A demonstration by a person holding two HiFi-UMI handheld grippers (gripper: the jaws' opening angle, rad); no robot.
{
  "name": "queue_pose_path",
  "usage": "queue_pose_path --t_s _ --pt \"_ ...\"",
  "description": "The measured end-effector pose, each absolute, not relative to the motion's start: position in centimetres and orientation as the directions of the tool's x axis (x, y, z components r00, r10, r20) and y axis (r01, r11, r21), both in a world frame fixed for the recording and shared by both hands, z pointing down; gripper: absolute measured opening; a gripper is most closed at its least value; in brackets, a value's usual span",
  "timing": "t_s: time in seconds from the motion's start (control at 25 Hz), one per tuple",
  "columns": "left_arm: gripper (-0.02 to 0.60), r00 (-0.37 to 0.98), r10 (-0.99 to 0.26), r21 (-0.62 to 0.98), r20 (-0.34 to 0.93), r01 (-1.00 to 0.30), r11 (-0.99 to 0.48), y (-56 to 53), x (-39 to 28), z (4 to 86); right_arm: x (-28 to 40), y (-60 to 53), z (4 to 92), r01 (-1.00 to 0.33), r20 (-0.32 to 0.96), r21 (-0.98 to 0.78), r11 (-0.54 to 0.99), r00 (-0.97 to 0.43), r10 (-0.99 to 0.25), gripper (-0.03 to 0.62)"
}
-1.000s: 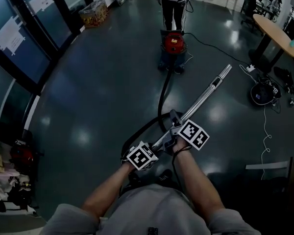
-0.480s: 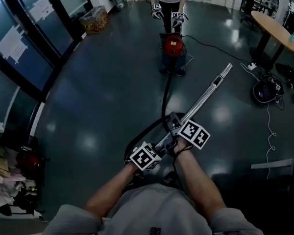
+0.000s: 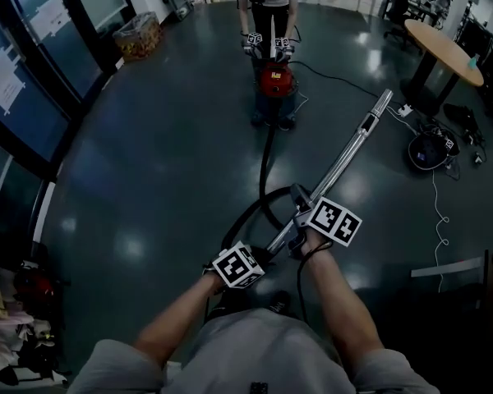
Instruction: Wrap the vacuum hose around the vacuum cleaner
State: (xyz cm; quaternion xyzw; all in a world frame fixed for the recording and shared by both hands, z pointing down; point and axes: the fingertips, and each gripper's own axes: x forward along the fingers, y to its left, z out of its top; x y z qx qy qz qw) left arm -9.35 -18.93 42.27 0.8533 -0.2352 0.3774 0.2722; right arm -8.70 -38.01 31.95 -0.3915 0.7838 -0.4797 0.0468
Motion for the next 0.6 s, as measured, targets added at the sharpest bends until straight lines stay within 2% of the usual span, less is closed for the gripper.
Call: queue_pose_path --t_s 0.08,0.32,0.48,0.6 --pt "0.173 0.623 -0.193 0.294 0.758 -0.591 -0.751 -19.4 -11.2 41.9 -9.4 -39.1 31.3 -0.585 0.307 -0.776 0.237 -0.677 -0.668 0.061" --pt "0.172 0.645 -0.131 0.312 0.753 -0.525 -0.792 -22.3 -16.6 40.7 -11.9 -42.0 30.6 -0.656 0.357 -0.709 0.259 -0.65 -0.67 0.054" --pt "0.17 0.668 -0.176 0.258 0.723 -0.497 -0.828 -26.2 -20.3 38.7 -13.3 -43.0 30.5 -0.728 0.426 -0.609 0.317 -0.636 -0.643 0.052" --pt "0.169 0.662 -0.232 0.155 0.712 -0.471 -0.868 -29.2 -22.2 36.4 -14.9 -42.7 30.4 -0.762 0.474 -0.539 0.359 -0.626 -0.619 0.051"
